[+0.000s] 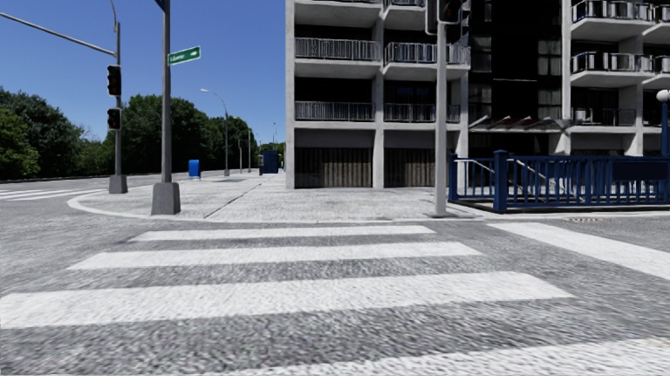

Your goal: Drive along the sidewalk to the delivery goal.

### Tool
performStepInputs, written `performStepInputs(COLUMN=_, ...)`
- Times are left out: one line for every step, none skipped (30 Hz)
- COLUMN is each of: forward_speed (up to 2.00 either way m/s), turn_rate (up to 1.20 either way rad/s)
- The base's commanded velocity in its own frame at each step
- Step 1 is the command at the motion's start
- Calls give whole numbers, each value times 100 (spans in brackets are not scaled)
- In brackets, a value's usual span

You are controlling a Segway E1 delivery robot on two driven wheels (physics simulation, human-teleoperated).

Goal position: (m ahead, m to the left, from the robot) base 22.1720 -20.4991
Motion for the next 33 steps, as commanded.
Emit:
performStepInputs(forward_speed=200, turn_rate=0)
performStepInputs(forward_speed=200, turn_rate=0)
performStepInputs(forward_speed=200, turn_rate=0)
performStepInputs(forward_speed=200, turn_rate=0)
performStepInputs(forward_speed=200, turn_rate=0)
performStepInputs(forward_speed=200, turn_rate=0)
performStepInputs(forward_speed=200, turn_rate=0)
performStepInputs(forward_speed=200, turn_rate=0)
performStepInputs(forward_speed=200, turn_rate=0)
performStepInputs(forward_speed=200, turn_rate=0)
performStepInputs(forward_speed=200, turn_rate=0)
performStepInputs(forward_speed=200, turn_rate=0)
performStepInputs(forward_speed=200, turn_rate=0)
performStepInputs(forward_speed=200, turn_rate=0)
performStepInputs(forward_speed=200, turn_rate=0)
performStepInputs(forward_speed=200, turn_rate=0)
performStepInputs(forward_speed=200, turn_rate=0)
performStepInputs(forward_speed=200, turn_rate=0)
performStepInputs(forward_speed=200, turn_rate=0)
performStepInputs(forward_speed=200, turn_rate=0)
performStepInputs(forward_speed=200, turn_rate=0)
performStepInputs(forward_speed=200, turn_rate=0)
performStepInputs(forward_speed=200, turn_rate=0)
performStepInputs(forward_speed=200, turn_rate=0)
performStepInputs(forward_speed=200, turn_rate=0)
performStepInputs(forward_speed=200, turn_rate=0)
performStepInputs(forward_speed=200, turn_rate=0)
performStepInputs(forward_speed=200, turn_rate=0)
performStepInputs(forward_speed=200, turn_rate=0)
performStepInputs(forward_speed=200, turn_rate=0)
performStepInputs(forward_speed=200, turn_rate=0)
performStepInputs(forward_speed=200, turn_rate=0)
performStepInputs(forward_speed=200, turn_rate=0)
